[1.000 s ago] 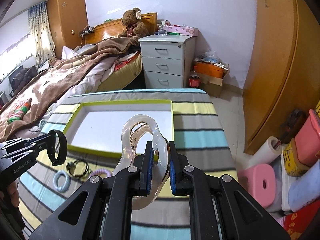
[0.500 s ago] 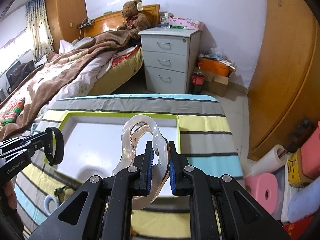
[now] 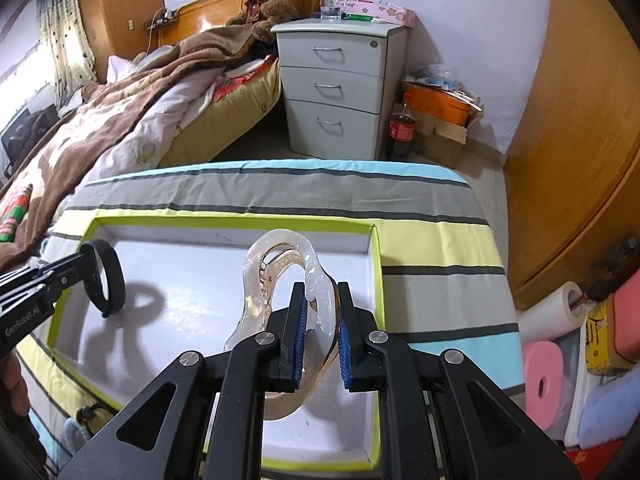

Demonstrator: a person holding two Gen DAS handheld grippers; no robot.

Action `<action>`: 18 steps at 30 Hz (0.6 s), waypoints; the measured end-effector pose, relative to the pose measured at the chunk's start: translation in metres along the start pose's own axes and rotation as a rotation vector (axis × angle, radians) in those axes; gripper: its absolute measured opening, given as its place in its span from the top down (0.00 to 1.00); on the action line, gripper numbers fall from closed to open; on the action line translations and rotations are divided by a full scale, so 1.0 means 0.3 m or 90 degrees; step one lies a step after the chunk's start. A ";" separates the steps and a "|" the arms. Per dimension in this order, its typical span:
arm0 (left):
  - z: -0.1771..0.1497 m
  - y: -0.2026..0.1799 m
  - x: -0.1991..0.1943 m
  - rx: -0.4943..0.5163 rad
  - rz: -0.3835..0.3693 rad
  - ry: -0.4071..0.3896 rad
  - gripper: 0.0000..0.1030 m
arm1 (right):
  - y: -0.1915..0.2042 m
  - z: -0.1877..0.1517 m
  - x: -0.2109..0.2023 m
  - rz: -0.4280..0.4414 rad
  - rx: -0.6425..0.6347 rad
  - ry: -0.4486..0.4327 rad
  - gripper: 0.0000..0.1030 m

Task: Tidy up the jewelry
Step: 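Carry the watch band and claw clip with both tools over the green box, then open both tools to drop the watch band and claw clip into the box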

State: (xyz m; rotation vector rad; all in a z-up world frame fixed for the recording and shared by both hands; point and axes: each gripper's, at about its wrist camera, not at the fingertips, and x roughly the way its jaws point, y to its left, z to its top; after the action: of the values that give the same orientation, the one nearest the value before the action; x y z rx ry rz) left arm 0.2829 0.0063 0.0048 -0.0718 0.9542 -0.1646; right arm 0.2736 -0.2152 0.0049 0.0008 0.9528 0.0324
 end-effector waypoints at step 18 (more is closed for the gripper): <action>0.026 -0.011 0.097 0.011 0.029 0.028 0.87 | -0.007 0.013 0.073 -0.036 -0.018 0.006 0.86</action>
State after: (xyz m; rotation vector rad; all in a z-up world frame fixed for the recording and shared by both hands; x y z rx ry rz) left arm 0.3054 -0.0021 -0.0135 -0.0300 0.9965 -0.1327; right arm 0.2895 -0.2166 -0.0107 -0.0520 0.9619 -0.0073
